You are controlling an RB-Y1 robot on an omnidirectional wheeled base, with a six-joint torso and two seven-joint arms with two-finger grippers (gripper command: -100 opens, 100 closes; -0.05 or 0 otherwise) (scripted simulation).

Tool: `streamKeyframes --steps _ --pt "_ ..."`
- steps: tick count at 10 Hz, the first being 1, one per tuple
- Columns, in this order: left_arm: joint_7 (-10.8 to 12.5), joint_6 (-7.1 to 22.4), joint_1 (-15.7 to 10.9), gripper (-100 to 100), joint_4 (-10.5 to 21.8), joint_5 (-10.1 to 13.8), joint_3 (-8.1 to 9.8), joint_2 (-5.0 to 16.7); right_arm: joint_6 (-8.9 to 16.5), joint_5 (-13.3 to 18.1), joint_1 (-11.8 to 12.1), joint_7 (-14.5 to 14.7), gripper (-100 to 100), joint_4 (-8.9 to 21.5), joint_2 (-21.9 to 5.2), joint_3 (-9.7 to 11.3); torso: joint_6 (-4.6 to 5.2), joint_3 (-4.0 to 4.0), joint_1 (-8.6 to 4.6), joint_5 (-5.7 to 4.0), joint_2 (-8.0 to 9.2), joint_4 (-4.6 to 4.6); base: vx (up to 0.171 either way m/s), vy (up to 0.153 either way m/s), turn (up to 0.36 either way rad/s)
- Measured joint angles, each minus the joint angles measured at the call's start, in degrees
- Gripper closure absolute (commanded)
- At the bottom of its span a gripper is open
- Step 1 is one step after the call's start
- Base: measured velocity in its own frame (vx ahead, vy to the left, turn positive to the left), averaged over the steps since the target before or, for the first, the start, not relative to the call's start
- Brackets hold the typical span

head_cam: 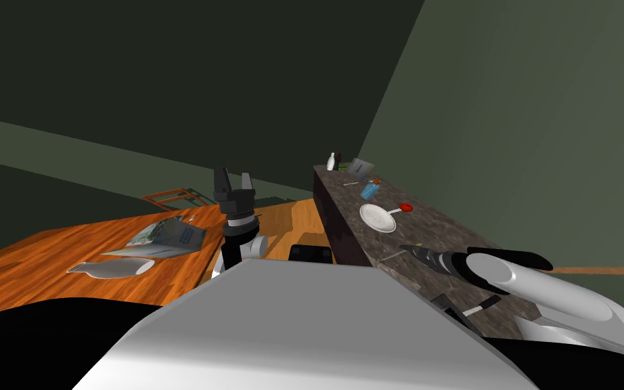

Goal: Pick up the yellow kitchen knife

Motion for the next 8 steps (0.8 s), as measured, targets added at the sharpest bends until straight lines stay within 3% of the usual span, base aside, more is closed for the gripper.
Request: streamKeyframes --steps 5,8 --pt "0.0 0.0 0.0 0 0.0 0.0 0.00 0.0 7.1 -2.3 0.2 -8.1 -100 4.2 0.0 -3.7 -0.01 -0.02 -0.02 0.00 -0.04 -0.01 0.048 -0.012 0.089" --pt "0.0 0.0 0.0 0 0.0 0.0 0.00 0.0 10.0 -2.7 -0.1 -12.1 -100 5.8 0.0 -4.5 -0.01 0.03 0.01 0.00 0.05 0.01 0.025 -0.008 0.047"
